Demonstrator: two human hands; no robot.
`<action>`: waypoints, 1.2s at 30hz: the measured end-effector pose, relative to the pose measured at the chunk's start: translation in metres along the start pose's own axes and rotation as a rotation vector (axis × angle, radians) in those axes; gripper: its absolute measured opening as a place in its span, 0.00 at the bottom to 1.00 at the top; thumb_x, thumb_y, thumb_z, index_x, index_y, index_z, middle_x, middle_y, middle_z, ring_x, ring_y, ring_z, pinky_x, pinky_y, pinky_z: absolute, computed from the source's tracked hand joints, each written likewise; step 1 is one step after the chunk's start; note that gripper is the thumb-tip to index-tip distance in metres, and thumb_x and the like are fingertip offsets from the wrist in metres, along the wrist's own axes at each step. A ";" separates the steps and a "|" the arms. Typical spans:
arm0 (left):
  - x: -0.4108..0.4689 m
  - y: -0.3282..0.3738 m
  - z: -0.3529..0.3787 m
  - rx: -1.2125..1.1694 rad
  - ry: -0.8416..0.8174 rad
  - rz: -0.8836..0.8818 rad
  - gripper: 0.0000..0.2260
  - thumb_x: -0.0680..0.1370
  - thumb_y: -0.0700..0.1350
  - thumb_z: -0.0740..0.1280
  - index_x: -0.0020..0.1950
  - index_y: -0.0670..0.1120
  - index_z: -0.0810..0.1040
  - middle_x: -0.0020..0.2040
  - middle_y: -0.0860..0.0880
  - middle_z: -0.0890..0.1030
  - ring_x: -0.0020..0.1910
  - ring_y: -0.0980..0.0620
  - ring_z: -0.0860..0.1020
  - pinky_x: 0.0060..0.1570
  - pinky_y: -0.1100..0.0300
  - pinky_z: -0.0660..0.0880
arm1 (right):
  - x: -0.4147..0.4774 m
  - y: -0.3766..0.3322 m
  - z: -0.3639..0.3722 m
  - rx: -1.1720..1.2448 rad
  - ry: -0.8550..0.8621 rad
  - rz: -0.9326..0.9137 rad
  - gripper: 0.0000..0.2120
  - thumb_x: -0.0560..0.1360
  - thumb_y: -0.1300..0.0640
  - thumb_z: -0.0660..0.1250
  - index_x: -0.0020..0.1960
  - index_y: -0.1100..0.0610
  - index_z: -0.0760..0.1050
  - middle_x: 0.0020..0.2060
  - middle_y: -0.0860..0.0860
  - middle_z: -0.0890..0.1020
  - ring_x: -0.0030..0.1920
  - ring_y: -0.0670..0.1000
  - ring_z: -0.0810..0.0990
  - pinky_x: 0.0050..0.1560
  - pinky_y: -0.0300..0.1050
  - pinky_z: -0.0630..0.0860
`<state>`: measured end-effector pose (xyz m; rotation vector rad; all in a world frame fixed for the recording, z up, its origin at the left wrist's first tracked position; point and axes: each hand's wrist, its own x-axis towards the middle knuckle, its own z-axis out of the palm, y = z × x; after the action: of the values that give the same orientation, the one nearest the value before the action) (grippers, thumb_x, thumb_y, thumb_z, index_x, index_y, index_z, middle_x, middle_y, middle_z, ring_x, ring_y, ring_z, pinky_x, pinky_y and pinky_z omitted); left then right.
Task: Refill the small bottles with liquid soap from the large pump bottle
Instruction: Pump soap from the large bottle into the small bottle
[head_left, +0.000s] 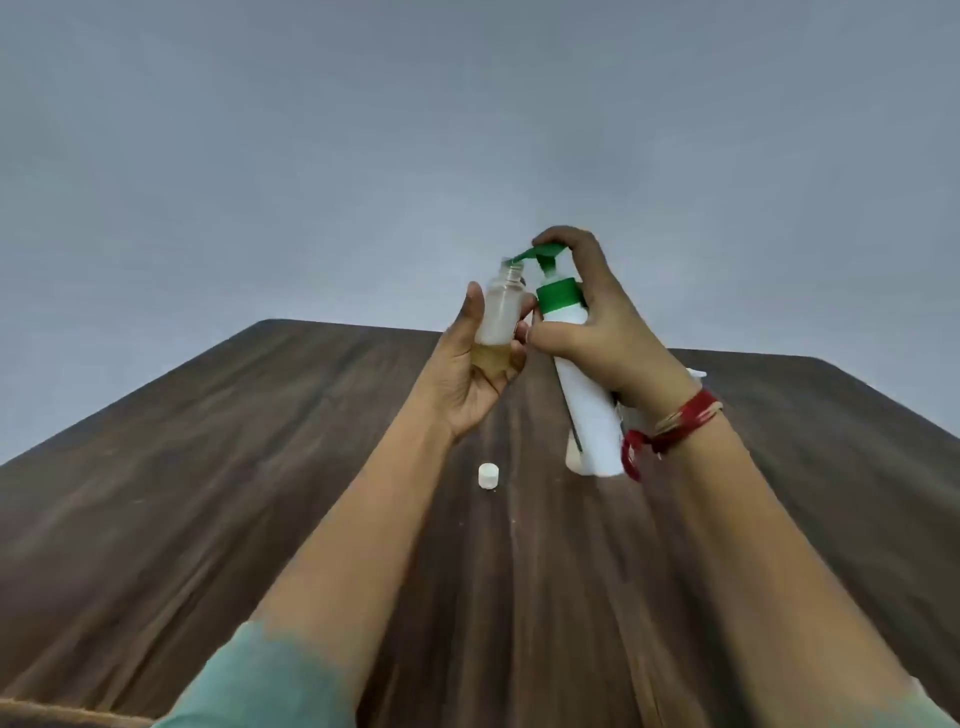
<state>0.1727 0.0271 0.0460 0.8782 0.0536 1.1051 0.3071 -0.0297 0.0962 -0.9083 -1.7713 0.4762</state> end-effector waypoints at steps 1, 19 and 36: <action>0.003 0.003 0.004 -0.009 -0.024 0.007 0.28 0.56 0.54 0.83 0.50 0.41 0.85 0.49 0.45 0.83 0.44 0.54 0.80 0.42 0.65 0.79 | 0.002 -0.003 -0.003 0.014 -0.002 -0.013 0.32 0.63 0.62 0.67 0.65 0.48 0.64 0.51 0.40 0.76 0.39 0.43 0.78 0.43 0.39 0.75; 0.011 -0.021 -0.008 -0.102 -0.042 0.011 0.26 0.55 0.53 0.83 0.51 0.48 0.85 0.50 0.48 0.84 0.41 0.56 0.82 0.40 0.61 0.79 | 0.001 -0.002 -0.020 -0.127 0.025 -0.025 0.39 0.64 0.58 0.66 0.71 0.42 0.57 0.44 0.52 0.77 0.37 0.49 0.78 0.41 0.40 0.78; 0.025 -0.006 -0.016 0.012 -0.048 0.052 0.30 0.56 0.56 0.82 0.55 0.46 0.83 0.50 0.46 0.83 0.36 0.56 0.80 0.34 0.63 0.79 | 0.012 0.015 -0.017 -0.134 0.073 -0.093 0.37 0.64 0.55 0.69 0.70 0.41 0.61 0.45 0.44 0.79 0.43 0.44 0.80 0.41 0.31 0.75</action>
<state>0.1816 0.0554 0.0407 0.9207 -0.0024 1.1322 0.3262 -0.0128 0.1000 -0.9196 -1.7861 0.2635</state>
